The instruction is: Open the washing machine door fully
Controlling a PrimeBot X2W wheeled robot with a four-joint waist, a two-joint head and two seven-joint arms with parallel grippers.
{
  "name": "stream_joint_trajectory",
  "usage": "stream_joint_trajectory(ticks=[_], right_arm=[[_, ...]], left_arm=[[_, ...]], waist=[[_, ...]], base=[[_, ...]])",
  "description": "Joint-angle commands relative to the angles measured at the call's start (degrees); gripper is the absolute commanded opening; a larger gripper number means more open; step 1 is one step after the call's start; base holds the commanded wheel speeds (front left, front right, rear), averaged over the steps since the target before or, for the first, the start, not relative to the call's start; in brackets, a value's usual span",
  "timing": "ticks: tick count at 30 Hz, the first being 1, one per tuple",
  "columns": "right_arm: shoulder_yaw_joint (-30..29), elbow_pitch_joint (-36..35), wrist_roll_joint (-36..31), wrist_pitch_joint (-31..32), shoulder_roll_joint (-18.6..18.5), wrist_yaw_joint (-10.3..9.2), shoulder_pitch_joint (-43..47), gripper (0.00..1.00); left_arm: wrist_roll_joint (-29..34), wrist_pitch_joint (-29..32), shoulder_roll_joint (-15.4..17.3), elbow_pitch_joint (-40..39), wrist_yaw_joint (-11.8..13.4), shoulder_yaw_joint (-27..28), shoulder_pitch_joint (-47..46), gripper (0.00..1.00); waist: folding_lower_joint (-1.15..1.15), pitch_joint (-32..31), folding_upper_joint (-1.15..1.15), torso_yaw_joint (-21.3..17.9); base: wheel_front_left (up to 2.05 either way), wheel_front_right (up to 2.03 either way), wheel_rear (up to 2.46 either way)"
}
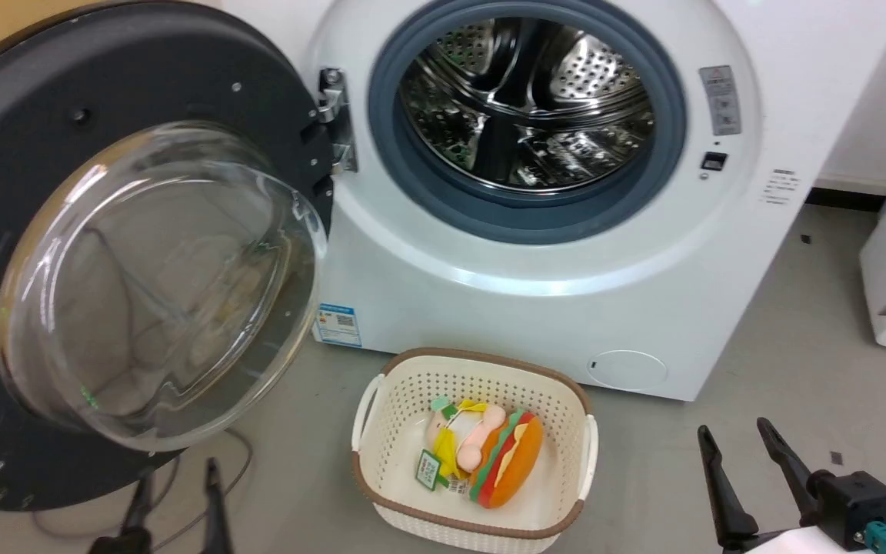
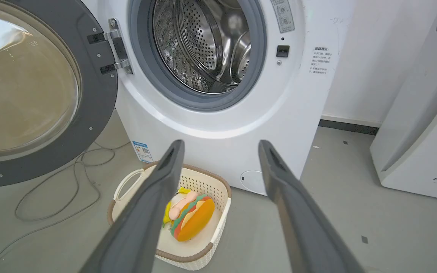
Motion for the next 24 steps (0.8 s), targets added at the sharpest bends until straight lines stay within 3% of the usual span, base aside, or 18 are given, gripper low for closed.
stream_joint_trajectory(ticks=[1,15,24], right_arm=[[0.09,-0.3,-0.23,0.08,0.19,0.03,0.63,1.0],[-0.48,-3.21,-3.53,2.4,0.19,0.03,1.48,1.0],[-0.15,-3.33,-3.37,2.96,0.19,0.03,1.42,1.0]], left_arm=[[0.44,0.16,-0.19,-0.45,-0.17,-0.38,-0.65,1.0],[3.52,2.32,0.79,1.3,-4.07,-7.34,-6.7,1.0],[2.01,2.59,-0.38,3.63,-4.1,-7.76,-7.83,1.0]], waist=[[0.0,-0.18,0.0,-0.78],[0.0,-0.35,0.0,-9.05],[0.0,0.15,0.0,-12.15]], base=[[0.0,0.0,0.0],[0.0,0.0,0.0],[0.0,0.0,0.0]])
